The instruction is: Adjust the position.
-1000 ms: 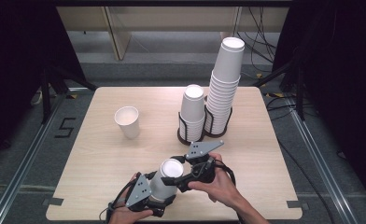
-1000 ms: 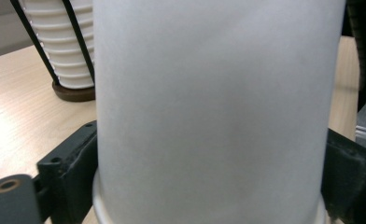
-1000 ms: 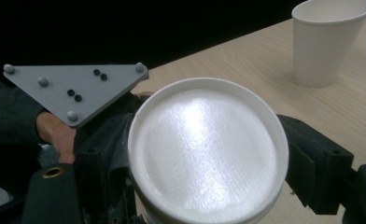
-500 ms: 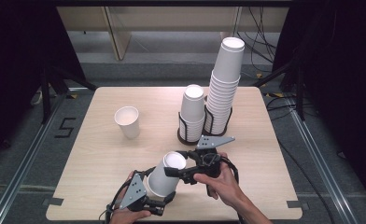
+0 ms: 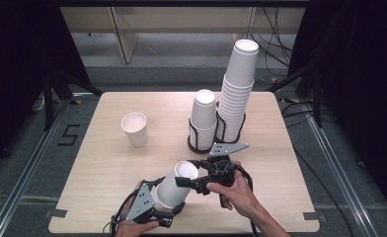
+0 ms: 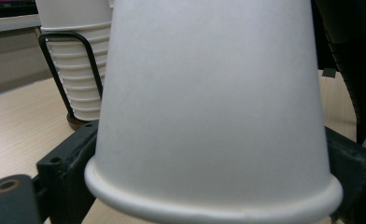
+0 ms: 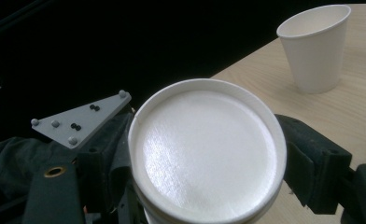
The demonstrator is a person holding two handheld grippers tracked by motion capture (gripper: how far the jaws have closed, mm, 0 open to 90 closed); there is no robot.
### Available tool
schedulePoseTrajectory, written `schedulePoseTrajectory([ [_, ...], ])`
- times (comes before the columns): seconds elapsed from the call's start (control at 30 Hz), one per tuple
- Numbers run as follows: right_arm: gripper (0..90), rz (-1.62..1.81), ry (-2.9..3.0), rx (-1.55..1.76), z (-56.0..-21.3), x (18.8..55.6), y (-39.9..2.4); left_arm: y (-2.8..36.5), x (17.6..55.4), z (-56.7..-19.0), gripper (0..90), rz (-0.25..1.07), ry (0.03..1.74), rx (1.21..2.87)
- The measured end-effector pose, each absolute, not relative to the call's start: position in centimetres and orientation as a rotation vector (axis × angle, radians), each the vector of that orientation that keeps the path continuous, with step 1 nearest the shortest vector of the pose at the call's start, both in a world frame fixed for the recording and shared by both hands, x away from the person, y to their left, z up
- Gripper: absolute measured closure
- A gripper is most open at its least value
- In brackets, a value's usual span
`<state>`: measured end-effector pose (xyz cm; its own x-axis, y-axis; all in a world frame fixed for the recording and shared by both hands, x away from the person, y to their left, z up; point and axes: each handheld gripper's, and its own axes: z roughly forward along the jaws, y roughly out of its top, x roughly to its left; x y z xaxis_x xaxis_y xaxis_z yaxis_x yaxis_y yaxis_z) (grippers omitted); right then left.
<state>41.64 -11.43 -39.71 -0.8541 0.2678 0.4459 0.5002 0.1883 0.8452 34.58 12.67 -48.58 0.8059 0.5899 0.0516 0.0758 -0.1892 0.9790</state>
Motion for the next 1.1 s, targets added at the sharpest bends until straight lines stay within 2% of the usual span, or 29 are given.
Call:
schedulePoseTrajectory([
  [0.33,18.1,-1.663,-2.462,-0.640,-39.0,41.6,-11.5,13.1,34.7,-48.3,9.9,0.517,0.476,1.796],
  [1.1,16.1,-1.533,-2.603,-0.555,-38.1,41.6,-12.7,13.4,34.6,-47.9,11.8,0.444,0.391,1.906],
])
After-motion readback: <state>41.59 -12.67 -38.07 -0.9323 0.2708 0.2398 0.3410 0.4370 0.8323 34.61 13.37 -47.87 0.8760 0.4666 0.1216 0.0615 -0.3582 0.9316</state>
